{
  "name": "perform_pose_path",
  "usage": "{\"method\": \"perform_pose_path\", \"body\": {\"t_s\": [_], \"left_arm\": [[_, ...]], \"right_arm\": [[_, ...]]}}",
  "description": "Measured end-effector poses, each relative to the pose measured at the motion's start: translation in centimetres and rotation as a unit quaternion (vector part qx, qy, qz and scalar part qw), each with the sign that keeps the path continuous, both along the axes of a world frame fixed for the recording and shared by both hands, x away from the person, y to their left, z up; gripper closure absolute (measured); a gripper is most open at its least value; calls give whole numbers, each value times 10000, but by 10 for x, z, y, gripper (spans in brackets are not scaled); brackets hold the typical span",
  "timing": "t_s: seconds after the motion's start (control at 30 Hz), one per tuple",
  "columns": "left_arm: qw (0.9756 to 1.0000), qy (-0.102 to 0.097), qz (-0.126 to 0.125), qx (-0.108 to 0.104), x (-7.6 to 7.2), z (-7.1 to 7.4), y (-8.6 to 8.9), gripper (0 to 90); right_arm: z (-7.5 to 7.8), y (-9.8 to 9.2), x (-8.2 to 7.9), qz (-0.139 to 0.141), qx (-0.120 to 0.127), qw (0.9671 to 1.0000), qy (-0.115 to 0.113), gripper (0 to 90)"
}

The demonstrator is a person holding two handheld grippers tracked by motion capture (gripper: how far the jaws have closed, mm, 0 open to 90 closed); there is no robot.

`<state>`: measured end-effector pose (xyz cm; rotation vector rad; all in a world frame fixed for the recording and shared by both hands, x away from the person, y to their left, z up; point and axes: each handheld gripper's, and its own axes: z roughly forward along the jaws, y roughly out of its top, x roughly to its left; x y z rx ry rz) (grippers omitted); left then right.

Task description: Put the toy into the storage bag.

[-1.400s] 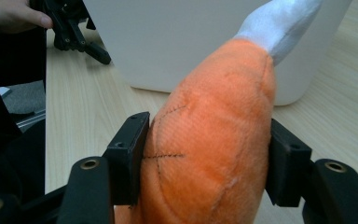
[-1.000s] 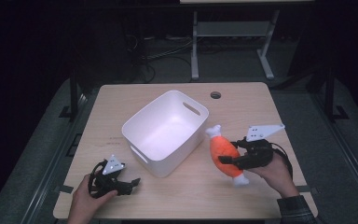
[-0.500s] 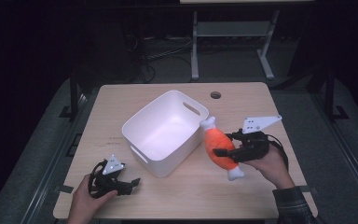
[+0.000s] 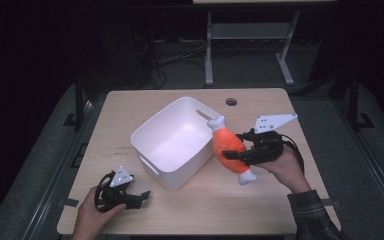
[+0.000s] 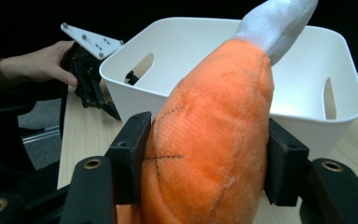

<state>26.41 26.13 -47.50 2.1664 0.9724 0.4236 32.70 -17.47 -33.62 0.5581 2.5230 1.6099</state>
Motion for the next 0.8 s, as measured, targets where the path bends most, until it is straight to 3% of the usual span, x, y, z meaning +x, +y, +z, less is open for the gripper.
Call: {"method": "perform_pose_path", "body": {"t_s": [0.37,0.8], "left_arm": [[10000,-5,0,-6,0,0,0,129],[10000,-8,0,-6,0,0,0,129]], "right_arm": [[14,14,9,89,47,9999,-118,415],[29,40,30,226,129,9995,-195,414]]}}
